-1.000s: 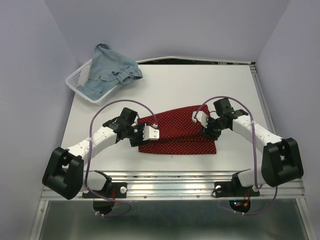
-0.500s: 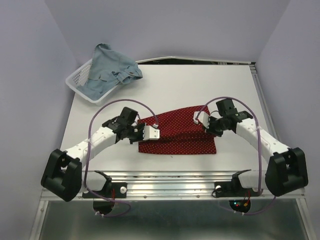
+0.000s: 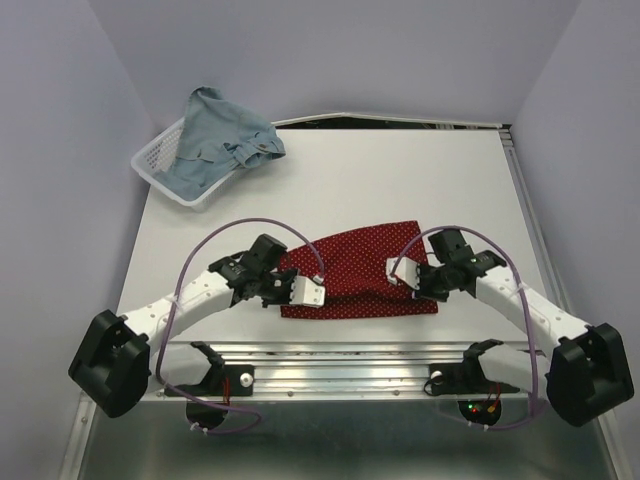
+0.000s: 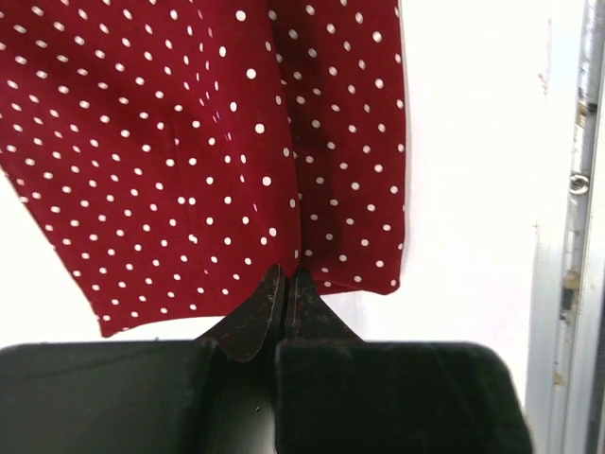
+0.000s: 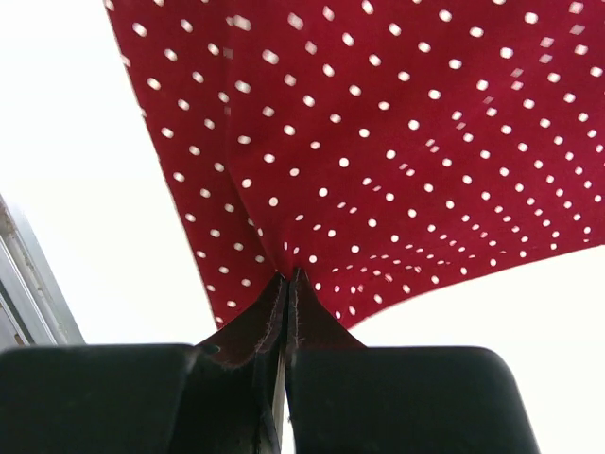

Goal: Fold and stack the skirts
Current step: Fold the skirt

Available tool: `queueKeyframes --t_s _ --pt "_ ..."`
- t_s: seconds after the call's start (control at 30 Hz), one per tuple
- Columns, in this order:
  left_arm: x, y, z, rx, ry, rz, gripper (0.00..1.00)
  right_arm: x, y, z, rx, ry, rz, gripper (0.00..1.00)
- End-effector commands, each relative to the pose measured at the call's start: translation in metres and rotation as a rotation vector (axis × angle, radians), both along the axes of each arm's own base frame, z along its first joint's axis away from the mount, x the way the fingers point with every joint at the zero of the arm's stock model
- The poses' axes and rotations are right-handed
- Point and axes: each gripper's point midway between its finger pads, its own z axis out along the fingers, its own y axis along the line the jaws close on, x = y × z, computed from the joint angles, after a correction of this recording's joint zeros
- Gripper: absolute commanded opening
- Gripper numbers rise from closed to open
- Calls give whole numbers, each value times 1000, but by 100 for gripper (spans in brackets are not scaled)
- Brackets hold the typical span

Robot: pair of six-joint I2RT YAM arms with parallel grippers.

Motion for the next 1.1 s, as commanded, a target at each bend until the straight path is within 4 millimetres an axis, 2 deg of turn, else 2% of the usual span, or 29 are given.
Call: queueKeyframes --t_s 0.0,0.17,0.23,0.3,0.33,0.47,0.57,0.67,0.73,0.83,0.93,0.97,1.0,1.03,1.07 --pt "-10 10 -7 21 -3 34 0 -3 -6 -2 -18 -57 14 1" --pt "-10 20 -18 55 -16 73 0 1 -19 -9 -83 -98 -1 1" --pt "-2 22 -16 59 -41 125 0 9 -21 -4 -88 -137 -22 1" --pt "6 23 -7 52 -78 162 0 16 -20 2 -84 -155 -41 1" --pt "11 21 4 33 -98 172 0 25 -16 14 -68 -179 -50 1" --pt "18 13 33 -23 -136 180 0 38 -6 39 -33 -202 -62 1" --pt "16 12 52 -51 -143 181 0 35 -8 45 -34 -204 -55 1" --pt "6 12 59 -63 -116 163 0 24 -12 44 -49 -189 -25 1" --pt "-3 13 57 -62 -87 142 0 13 -16 37 -61 -172 -1 1" --pt "-18 17 39 -34 -41 105 0 -1 -22 21 -80 -148 23 1" --pt "-29 15 30 -33 -6 59 0 -9 -25 7 -94 -131 51 1" --pt "-35 15 26 -28 11 40 9 -11 -25 5 -93 -127 57 3" --pt "-43 13 23 -33 39 11 24 -12 -25 4 -91 -127 65 12" --pt "-49 12 22 -35 53 -13 53 -14 -23 3 -84 -129 86 47" --pt "-55 12 21 -36 56 -52 57 -14 -22 5 -79 -132 97 52"
